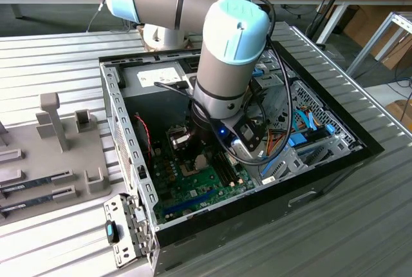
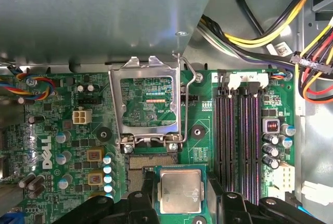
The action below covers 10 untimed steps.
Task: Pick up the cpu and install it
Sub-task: 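Place the cpu into insertion slot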
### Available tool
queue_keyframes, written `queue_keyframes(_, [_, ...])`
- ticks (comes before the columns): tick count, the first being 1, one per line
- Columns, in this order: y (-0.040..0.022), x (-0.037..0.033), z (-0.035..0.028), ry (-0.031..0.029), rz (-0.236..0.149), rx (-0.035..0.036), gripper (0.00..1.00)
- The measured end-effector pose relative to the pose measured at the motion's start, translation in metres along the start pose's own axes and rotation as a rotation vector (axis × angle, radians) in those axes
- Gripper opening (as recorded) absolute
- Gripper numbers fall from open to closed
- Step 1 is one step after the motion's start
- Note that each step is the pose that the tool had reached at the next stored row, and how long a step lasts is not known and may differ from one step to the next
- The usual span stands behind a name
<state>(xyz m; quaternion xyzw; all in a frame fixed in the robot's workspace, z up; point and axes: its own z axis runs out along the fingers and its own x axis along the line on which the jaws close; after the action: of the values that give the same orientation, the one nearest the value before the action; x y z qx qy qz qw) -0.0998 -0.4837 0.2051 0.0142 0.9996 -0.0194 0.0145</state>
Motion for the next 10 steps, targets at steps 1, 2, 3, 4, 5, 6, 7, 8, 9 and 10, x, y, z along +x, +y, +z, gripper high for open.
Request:
queue_keyframes(1, [0.0000, 0.0000, 0.0003, 0.0000, 0.000, -0.0001, 0.47])
queue_keyframes(2, [0.0000, 0.0000, 0.0006, 0.0000, 0.000, 0.0000, 0.47])
queue_keyframes(3, [0.0000, 0.0000, 0.0008, 0.0000, 0.000, 0.0001, 0.47])
queue_keyframes(4, [0.0001, 0.0000, 0.0011, 0.0000, 0.000, 0.0000, 0.47])
queue_keyframes(5, [0.0001, 0.0001, 0.0014, 0.0000, 0.000, 0.0000, 0.47])
queue_keyframes(6, [0.0001, 0.0001, 0.0017, 0.0000, 0.000, 0.0000, 0.47])
queue_keyframes(7, [0.0001, 0.0001, 0.0019, 0.0000, 0.000, 0.0001, 0.47])
queue_keyframes(8, [0.0001, 0.0001, 0.0022, 0.0000, 0.000, 0.0002, 0.47])
queue_keyframes(9, [0.0001, 0.0001, 0.0025, 0.0001, 0.000, 0.0001, 0.47])
queue_keyframes(10, [0.0001, 0.0001, 0.0027, 0.0001, 0.000, 0.0002, 0.47])
